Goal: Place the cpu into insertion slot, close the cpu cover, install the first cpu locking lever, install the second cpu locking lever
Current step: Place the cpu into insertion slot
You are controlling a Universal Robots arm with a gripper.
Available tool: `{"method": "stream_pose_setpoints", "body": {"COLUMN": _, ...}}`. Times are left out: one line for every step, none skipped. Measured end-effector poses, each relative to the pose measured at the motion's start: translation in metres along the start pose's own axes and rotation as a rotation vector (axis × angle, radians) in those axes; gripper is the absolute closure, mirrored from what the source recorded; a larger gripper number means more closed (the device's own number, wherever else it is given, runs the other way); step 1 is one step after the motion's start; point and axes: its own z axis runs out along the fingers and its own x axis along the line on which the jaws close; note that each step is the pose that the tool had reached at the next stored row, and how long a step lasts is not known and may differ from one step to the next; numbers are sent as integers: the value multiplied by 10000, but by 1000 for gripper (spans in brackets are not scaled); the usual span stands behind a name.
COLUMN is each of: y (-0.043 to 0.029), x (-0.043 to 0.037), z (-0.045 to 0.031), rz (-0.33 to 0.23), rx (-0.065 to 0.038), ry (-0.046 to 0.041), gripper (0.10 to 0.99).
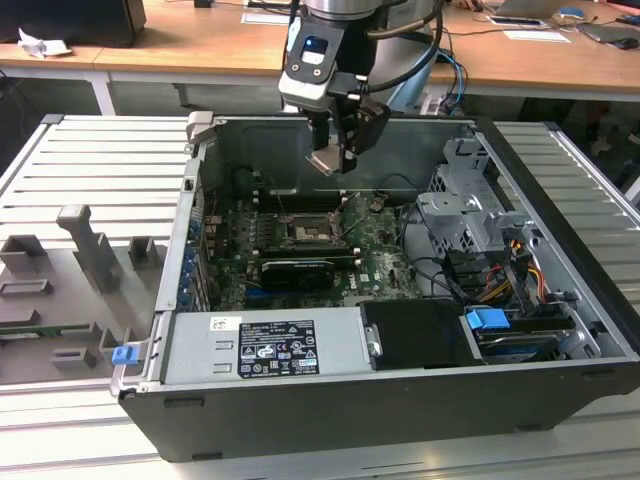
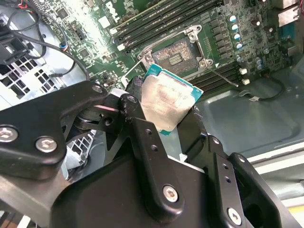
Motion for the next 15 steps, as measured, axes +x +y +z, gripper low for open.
{"method": "stream_pose_setpoints", "body": {"y": 0, "x": 0, "z": 4, "rz": 4, "rx": 1, "ry": -1, "gripper": 549}}
{"method": "stream_pose_setpoints", "body": {"y": -1, "x": 0, "z": 7, "rz": 5, "rx": 3, "ry": -1, "gripper": 549}}
{"method": "stream_pose_setpoints", "body": {"y": -1, "x": 0, "z": 12, "rz": 4, "rx": 2, "ry": -1, "gripper": 549}}
{"method": "stream_pose_setpoints", "body": {"y": -2, "x": 0, "z": 18, "rz": 5, "rx": 4, "ry": -3, "gripper": 549}}
{"method": "stream_pose_setpoints", "body": {"y": -2, "x": 0, "z": 20, "rz": 5, "rx": 6, "ry": -5, "gripper": 549}}
{"method": "stream_pose_setpoints", "body": {"y": -2, "x": -1, "z": 21, "rz": 5, "rx": 7, "ry": -5, "gripper": 549}}
{"method": "stream_pose_setpoints", "body": {"y": -2, "x": 0, "z": 22, "rz": 11, "rx": 6, "ry": -5, "gripper": 549}}
{"method": "stream_pose_setpoints", "body": {"y": -2, "x": 0, "z": 23, "rz": 34, "rx": 5, "ry": -8, "gripper": 549}}
{"method": "stream_pose_setpoints", "body": {"y": -2, "x": 0, "z": 25, "rz": 110, "rx": 4, "ry": -15, "gripper": 549}}
{"method": "stream_pose_setpoints", "body": {"y": -2, "x": 0, "z": 26, "rz": 138, "rx": 4, "ry": -17, "gripper": 549}}
{"method": "stream_pose_setpoints", "body": {"y": -2, "x": 0, "z": 26, "rz": 180, "rx": 2, "ry": -21, "gripper": 549}}
{"method": "stream_pose_setpoints", "body": {"y": -3, "x": -1, "z": 28, "rz": 263, "rx": 1, "ry": -28, "gripper": 549}}
{"method": "stream_pose_setpoints", "body": {"y": -3, "x": 0, "z": 29, "rz": 307, "rx": 0, "ry": -32, "gripper": 549}}
{"method": "stream_pose_setpoints", "body": {"y": -3, "x": 0, "z": 29, "rz": 343, "rx": -1, "ry": -35, "gripper": 549}}
{"method": "stream_pose_setpoints", "body": {"y": -3, "x": -1, "z": 31, "rz": 402, "rx": -1, "ry": -40, "gripper": 549}}
